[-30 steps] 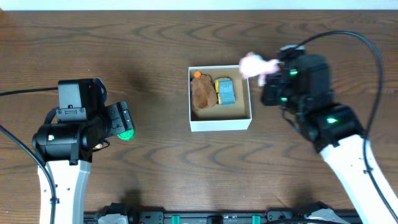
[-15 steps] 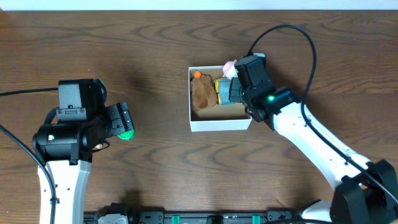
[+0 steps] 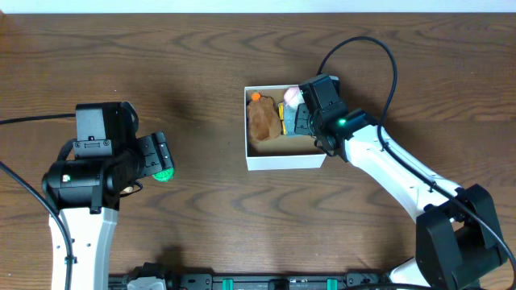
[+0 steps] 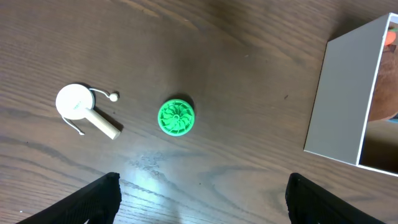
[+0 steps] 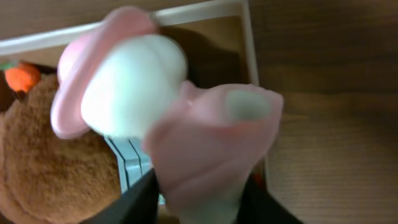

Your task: Pack container

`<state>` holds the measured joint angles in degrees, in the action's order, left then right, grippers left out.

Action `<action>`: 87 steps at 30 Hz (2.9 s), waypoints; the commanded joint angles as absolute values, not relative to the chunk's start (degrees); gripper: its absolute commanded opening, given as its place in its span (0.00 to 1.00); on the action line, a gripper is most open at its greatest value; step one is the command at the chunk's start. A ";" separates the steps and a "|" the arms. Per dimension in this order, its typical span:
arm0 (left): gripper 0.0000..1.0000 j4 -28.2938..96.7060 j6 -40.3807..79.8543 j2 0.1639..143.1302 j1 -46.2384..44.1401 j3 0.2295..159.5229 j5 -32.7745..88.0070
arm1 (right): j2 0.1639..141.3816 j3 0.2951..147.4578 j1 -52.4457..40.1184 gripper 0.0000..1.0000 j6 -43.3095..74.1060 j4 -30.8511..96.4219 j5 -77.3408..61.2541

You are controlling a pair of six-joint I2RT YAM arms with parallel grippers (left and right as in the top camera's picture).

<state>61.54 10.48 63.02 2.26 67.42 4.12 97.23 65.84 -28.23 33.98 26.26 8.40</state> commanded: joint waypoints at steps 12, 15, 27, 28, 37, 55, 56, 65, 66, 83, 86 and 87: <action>0.85 61.69 10.17 63.24 2.57 68.31 3.88 | 97.38 66.37 -33.26 0.44 27.99 26.83 6.59; 0.85 61.69 10.17 63.24 2.57 68.31 3.88 | 97.38 66.37 -35.94 0.45 28.01 27.00 8.47; 0.85 61.69 10.17 63.81 2.57 68.31 3.88 | 97.38 66.37 -39.18 0.48 27.07 27.22 9.91; 0.85 61.69 10.17 64.05 2.57 68.31 3.88 | 97.38 66.37 -39.18 0.48 27.07 27.22 9.91; 0.84 61.73 10.24 64.95 2.57 68.16 3.88 | 94.52 68.69 -39.77 0.47 21.21 26.41 14.11; 0.84 61.30 10.22 64.18 2.57 68.16 3.88 | 93.06 74.13 -36.73 0.46 18.15 26.61 17.58; 0.84 61.30 10.22 64.18 2.57 68.16 3.88 | 93.19 74.13 -36.56 0.45 18.15 26.61 17.56; 0.85 61.30 10.22 64.20 2.57 68.16 3.88 | 95.39 74.13 -36.45 0.38 18.15 29.26 14.74; 0.85 61.30 10.22 64.20 2.57 68.16 3.88 | 95.55 74.13 -36.42 0.38 18.15 29.80 14.79; 0.85 61.25 10.20 64.20 2.57 68.16 3.88 | 95.61 74.02 -36.27 0.08 18.85 46.00 14.79; 0.85 61.21 10.20 64.20 2.57 68.16 3.88 | 95.61 74.02 -36.27 0.01 18.85 48.34 14.74; 0.85 61.23 10.20 64.20 2.57 68.16 3.88 | 95.64 74.02 -36.27 0.01 18.85 48.86 14.74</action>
<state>61.17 10.48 64.71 2.26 67.42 4.12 95.22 73.78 -36.69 18.02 48.18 14.59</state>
